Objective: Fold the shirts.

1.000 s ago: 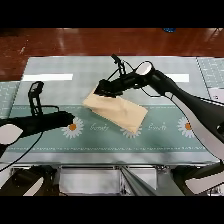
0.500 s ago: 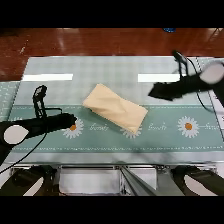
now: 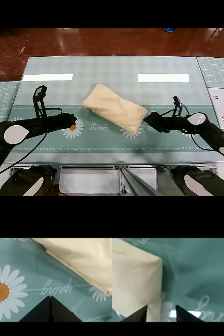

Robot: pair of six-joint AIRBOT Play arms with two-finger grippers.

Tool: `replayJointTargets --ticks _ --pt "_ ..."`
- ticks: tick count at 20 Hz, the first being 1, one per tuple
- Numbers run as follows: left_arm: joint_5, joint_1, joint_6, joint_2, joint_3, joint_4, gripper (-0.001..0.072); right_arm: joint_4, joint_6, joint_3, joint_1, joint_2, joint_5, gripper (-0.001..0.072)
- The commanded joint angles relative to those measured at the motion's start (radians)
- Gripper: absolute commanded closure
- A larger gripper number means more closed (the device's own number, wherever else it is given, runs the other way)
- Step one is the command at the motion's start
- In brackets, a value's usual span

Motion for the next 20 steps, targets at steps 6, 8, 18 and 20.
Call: replayJointTargets --ticks 6,8,18,20 --pt "0.019 0.001 0.001 0.000 0.000 0.000 0.0686 0.293 -0.327 0.338 0.156 -0.356 0.166 0.0692" --pt "0.027 0.001 0.001 0.000 0.000 0.000 0.0686 0.243 -0.305 0.492 0.181 -0.357 0.200 0.0693" --pt "0.026 0.001 0.001 0.000 -0.001 -0.008 0.0686 -0.106 -0.021 1.183 -0.008 -0.335 0.413 0.0693" --pt "0.026 0.001 0.001 0.000 0.000 -0.016 0.0686 -0.148 0.029 1.211 -0.122 -0.303 0.465 0.0693"
